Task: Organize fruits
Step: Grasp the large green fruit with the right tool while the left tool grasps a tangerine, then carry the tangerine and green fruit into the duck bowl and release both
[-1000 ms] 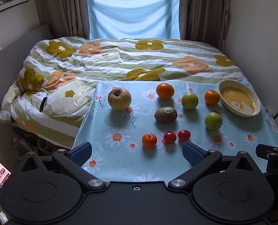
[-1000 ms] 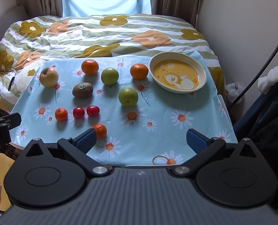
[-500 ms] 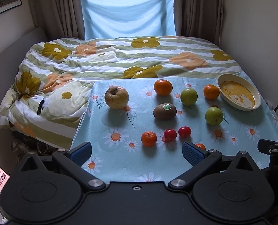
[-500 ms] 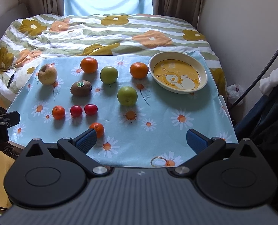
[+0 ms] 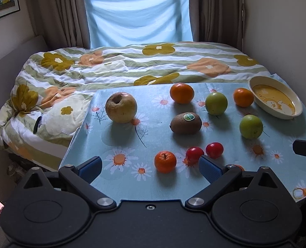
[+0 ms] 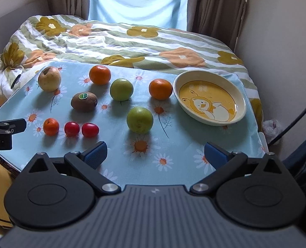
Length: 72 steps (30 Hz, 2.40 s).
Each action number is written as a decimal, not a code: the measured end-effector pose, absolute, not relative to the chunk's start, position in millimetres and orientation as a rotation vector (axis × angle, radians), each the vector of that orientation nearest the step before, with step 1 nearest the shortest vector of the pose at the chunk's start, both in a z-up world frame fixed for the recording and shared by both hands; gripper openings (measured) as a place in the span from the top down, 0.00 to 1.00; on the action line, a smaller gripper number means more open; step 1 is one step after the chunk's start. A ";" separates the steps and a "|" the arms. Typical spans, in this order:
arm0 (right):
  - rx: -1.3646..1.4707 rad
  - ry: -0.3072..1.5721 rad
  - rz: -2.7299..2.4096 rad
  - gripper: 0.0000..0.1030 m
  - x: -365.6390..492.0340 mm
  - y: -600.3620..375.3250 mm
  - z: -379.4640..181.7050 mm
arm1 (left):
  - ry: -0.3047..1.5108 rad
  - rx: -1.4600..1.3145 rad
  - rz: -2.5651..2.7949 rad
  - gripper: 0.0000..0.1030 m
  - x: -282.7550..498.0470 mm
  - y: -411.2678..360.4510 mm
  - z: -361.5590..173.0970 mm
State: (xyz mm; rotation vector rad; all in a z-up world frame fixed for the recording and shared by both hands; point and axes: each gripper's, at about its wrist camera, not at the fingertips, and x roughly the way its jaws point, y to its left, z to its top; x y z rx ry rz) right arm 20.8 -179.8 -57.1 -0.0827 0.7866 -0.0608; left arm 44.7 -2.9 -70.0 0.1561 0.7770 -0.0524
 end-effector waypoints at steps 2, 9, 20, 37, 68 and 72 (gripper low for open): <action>-0.096 0.779 -0.033 0.00 30.8 -183.1 -69.8 | 0.782 0.158 -0.044 0.06 52.4 -4.2 -82.8; -0.144 0.753 0.045 0.00 60.4 -191.9 -106.6 | 0.797 0.184 -0.030 0.12 72.4 -7.7 -124.3; -0.151 0.793 0.116 0.19 100.3 -190.8 -143.0 | 0.811 0.209 -0.028 0.31 92.5 -17.3 -154.4; -0.145 0.764 0.164 0.31 126.1 -184.8 -147.3 | 0.798 0.234 -0.073 0.58 96.1 -27.2 -158.1; -0.036 0.651 0.149 0.35 94.8 -225.7 -75.3 | 0.692 0.271 -0.111 0.59 77.2 -70.6 -70.4; -0.019 0.639 0.100 0.35 83.4 -251.3 -54.1 | 0.650 0.277 -0.171 0.59 80.2 -96.5 -46.1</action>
